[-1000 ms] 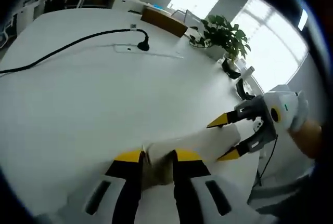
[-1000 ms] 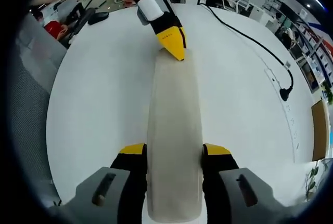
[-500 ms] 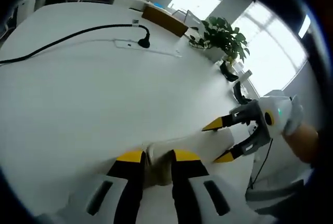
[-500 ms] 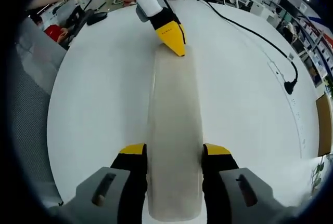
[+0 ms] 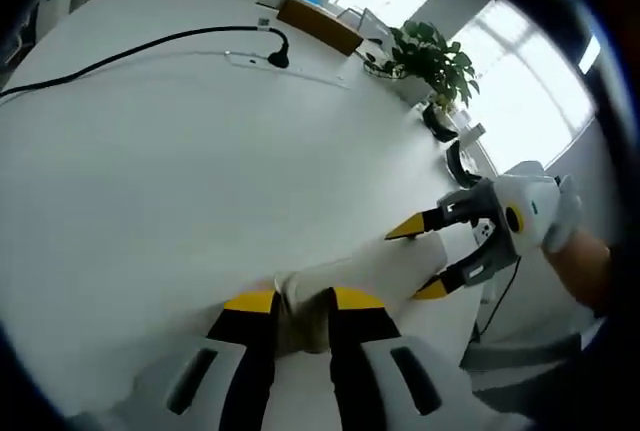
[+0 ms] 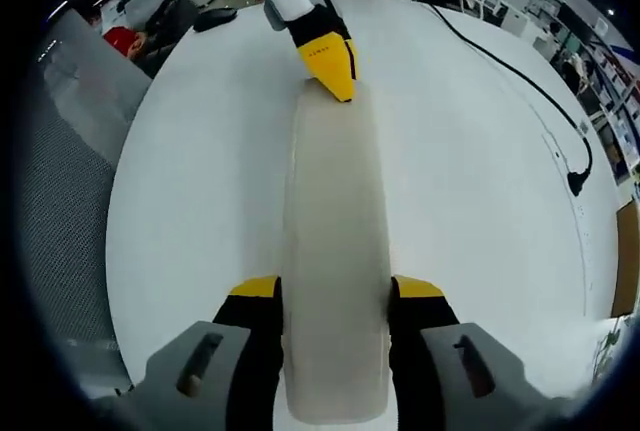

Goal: Arrange the utensils inside the cutlery case until each visible utensil rests in its matching compartment.

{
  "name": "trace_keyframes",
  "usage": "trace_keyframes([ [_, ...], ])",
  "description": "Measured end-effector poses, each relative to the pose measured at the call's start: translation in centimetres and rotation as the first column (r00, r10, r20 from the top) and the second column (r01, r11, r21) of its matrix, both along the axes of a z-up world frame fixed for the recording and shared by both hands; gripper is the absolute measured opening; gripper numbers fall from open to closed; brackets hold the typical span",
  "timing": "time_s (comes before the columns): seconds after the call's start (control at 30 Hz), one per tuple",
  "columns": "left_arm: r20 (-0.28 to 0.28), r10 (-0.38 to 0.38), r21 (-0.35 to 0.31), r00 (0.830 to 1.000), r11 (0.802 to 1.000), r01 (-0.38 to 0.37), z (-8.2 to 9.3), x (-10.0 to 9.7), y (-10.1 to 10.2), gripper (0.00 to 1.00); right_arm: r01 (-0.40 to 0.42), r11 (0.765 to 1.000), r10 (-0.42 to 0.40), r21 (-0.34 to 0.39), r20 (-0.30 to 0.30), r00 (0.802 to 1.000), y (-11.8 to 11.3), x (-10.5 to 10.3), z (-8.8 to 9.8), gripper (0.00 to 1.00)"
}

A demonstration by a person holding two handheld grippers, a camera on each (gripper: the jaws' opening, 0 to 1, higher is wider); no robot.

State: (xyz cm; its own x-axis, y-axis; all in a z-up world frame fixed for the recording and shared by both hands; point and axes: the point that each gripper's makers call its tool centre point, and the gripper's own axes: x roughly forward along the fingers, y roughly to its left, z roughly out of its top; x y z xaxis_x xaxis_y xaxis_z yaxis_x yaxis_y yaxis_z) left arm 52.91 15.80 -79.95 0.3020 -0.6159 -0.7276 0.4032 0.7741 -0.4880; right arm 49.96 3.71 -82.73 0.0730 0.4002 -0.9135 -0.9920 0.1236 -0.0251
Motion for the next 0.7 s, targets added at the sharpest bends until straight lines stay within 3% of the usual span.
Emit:
trace_keyframes([
  [0.3, -0.091, -0.026, 0.014, 0.995, 1.0, 0.027, -0.2, -4.2, 1.5, 0.18, -0.118, 0.993, 0.117, -0.032, -0.026, 0.993, 1.1, -2.8, -0.3, 0.4],
  [0.43, -0.092, -0.035, 0.018, 0.995, 0.999, 0.036, 0.3, -4.6, 2.2, 0.13, -0.108, 0.993, 0.106, -0.047, -0.034, 0.994, 1.0, -2.9, -0.1, 0.43],
  [0.47, -0.043, -0.001, 0.0, 0.999, 1.0, 0.001, 0.9, -3.7, 2.6, 0.12, -0.084, 0.996, 0.083, -0.01, -0.037, 0.996, 1.1, -3.1, 0.4, 0.45],
  [0.53, -0.052, 0.054, -0.036, 0.997, 0.998, -0.056, 1.7, -3.3, 3.3, 0.14, -0.042, 0.999, 0.043, 0.031, -0.024, 0.999, 0.8, -2.8, 1.6, 0.46],
  [0.6, -0.025, 0.055, -0.025, 0.998, 0.998, -0.056, 2.6, -3.1, 4.2, 0.14, 0.015, 0.996, -0.013, 0.089, -0.023, 1.0, 0.0, -2.5, 3.6, 0.42],
  [0.7, 0.004, 0.017, -0.049, 1.0, 0.999, -0.016, 4.0, -3.4, 3.4, 0.13, 0.173, 0.962, -0.172, 0.21, -0.021, 0.985, -1.4, -1.3, 5.9, 0.3],
])
